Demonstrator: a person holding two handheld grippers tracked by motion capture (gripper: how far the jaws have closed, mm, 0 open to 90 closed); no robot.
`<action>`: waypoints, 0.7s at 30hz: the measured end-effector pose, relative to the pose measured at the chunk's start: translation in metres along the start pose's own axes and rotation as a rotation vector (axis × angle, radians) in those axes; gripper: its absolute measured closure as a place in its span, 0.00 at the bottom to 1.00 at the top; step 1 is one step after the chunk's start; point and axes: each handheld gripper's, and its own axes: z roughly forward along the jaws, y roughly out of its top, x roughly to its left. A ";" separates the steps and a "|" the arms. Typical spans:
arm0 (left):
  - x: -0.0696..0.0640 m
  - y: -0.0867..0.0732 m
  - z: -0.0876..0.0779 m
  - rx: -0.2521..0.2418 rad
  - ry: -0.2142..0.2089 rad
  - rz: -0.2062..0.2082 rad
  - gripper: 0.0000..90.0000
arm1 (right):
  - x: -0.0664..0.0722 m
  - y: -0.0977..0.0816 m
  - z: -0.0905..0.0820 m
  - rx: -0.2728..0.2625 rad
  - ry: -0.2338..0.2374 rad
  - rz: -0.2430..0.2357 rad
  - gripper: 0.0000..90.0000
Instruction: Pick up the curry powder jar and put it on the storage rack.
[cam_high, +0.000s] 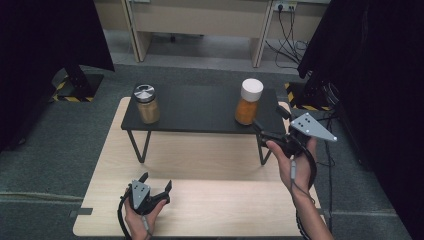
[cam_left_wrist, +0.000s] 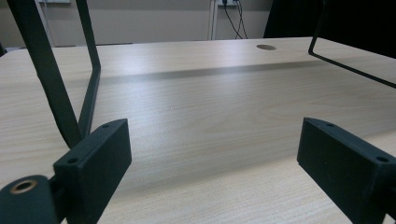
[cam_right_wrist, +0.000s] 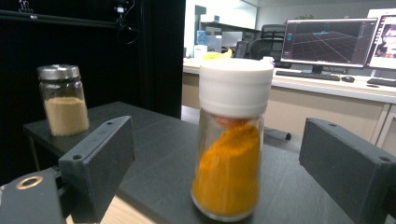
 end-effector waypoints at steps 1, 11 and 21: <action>0.000 0.000 0.000 0.000 0.000 0.000 0.10 | 0.001 -0.004 -0.004 -0.001 -0.001 0.001 0.12; 0.001 -0.001 -0.001 -0.005 -0.002 -0.005 0.10 | 0.013 -0.032 -0.020 0.011 -0.018 0.011 0.12; 0.001 -0.002 -0.001 -0.009 -0.001 -0.006 0.10 | 0.020 -0.075 -0.034 0.074 -0.061 0.039 0.12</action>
